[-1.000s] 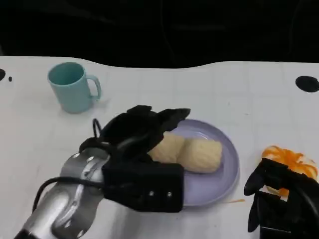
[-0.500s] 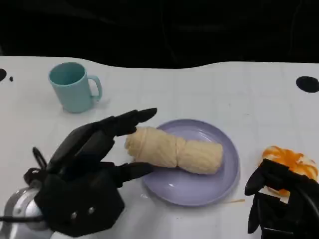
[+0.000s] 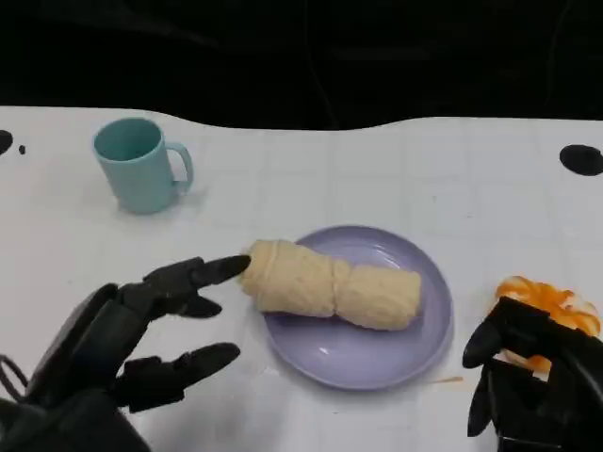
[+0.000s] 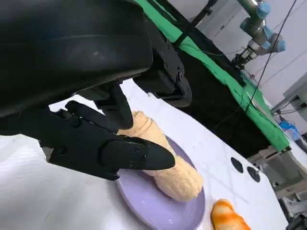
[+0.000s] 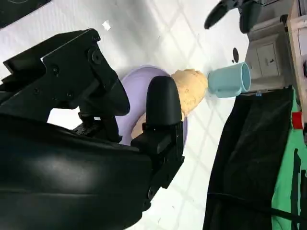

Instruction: Grasp the towel on the left side of the plate with the left hand and place it into the plate.

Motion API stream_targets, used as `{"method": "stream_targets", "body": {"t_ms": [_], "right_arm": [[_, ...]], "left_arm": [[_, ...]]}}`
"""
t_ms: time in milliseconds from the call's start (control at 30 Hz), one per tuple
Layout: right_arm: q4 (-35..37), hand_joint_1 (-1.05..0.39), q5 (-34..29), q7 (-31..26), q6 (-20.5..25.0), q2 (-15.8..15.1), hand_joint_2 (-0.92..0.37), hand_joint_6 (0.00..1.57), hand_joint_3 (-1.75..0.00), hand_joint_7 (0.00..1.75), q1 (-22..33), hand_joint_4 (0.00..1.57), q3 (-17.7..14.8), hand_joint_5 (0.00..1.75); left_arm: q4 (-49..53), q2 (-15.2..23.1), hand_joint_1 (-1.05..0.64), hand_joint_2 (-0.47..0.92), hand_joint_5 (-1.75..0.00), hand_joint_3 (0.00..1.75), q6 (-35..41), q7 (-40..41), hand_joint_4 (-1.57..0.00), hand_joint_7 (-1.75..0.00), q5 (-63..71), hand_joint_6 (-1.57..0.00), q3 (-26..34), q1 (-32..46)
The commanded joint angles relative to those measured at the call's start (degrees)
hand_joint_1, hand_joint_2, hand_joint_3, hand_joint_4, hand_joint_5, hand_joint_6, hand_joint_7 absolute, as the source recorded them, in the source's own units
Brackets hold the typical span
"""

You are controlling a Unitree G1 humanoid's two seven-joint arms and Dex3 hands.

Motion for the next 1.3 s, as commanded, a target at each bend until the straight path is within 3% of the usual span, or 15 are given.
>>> {"method": "stream_targets", "body": {"t_ms": [33, 200, 333, 400, 467, 533, 767, 1000, 1300], "right_arm": [[-0.9, 0.02, 1.7, -0.3, -0.5, 0.6, -0.51, 0.62, -1.6, 1.75, 0.2, 0.86, -0.8, 1.75], [-0.7, 0.03, 1.7, -0.3, -0.5, 0.4, -0.51, 0.63, -1.59, 1.75, -0.1, 0.89, -0.7, 1.75], [-0.7, 0.03, 1.6, -0.5, -0.1, 0.4, -0.51, 0.63, -1.58, 1.75, -0.4, 0.89, -0.8, 1.75], [-0.6, 0.04, 1.5, -0.5, -0.1, 0.3, -0.52, 0.62, -1.58, 1.75, -0.5, 0.88, -0.8, 1.75], [-0.4, 0.04, 1.7, -0.5, 0.0, 0.3, -0.52, 0.62, -1.58, 1.75, -0.7, 0.88, -0.9, 1.75], [-0.4, 0.05, 1.9, -0.4, 0.3, 0.2, -0.52, 0.61, -1.57, 1.75, -0.8, 0.88, -1.2, 1.75], [-0.3, 0.05, 1.5, -0.1, 0.4, -0.7, -0.53, 0.59, -1.55, 1.75, -0.8, 0.86, -1.8, 1.75], [-0.6, 0.07, 1.5, -0.2, 0.7, -1.3, -0.53, 0.58, -1.53, 1.75, -0.8, 0.85, -1.9, 1.75], [-0.5, 0.08, 1.4, -0.2, 0.1, -1.3, -0.55, 0.58, -1.51, 1.75, -0.4, 0.85, -1.3, 1.75]], "left_arm": [[-1.3, -1.9, -0.4, 0.92, -0.63, 0.27, -0.3, 1.6, -0.73, -0.09, -2.8, -0.73, 1.4, 3.1], [-1.1, -5.1, -0.27, 0.92, -0.73, 0.28, 0.7, 2.5, -0.79, -0.1, -6.3, -0.85, 2.0, 6.1], [-1.5, -8.3, -0.17, 0.92, -1.01, 0.3, 3.9, 2.4, -0.74, -0.13, -11.7, -0.99, 2.3, 8.4], [-2.1, -9.4, -0.12, 0.85, -1.21, 0.5, 6.0, 2.5, -0.71, -0.32, -13.5, -1.0, 2.1, 9.6], [-2.7, -10.0, -0.1, 0.77, -1.38, 0.72, 7.6, 2.4, -0.71, -0.74, -14.5, -0.88, 1.8, 10.5], [-3.0, -10.0, -0.11, 0.72, -1.5, 0.86, 8.5, 1.9, -0.72, -1.02, -14.9, -0.82, 1.5, 11.2], [-4.2, -11.0, -0.14, 0.67, -1.71, 0.98, 16.3, 1.1, -0.76, -1.36, -20.8, -0.76, 1.6, 11.8], [-5.2, -10.2, -0.19, 0.7, -1.75, 0.88, 24.4, -1.0, -0.75, -1.48, -29.6, -0.71, 3.4, 11.4], [-3.8, -9.4, -0.2, 0.74, -1.72, 0.75, 25.3, -2.1, -0.76, -1.45, -31.4, -0.74, 4.7, 10.5]]}}
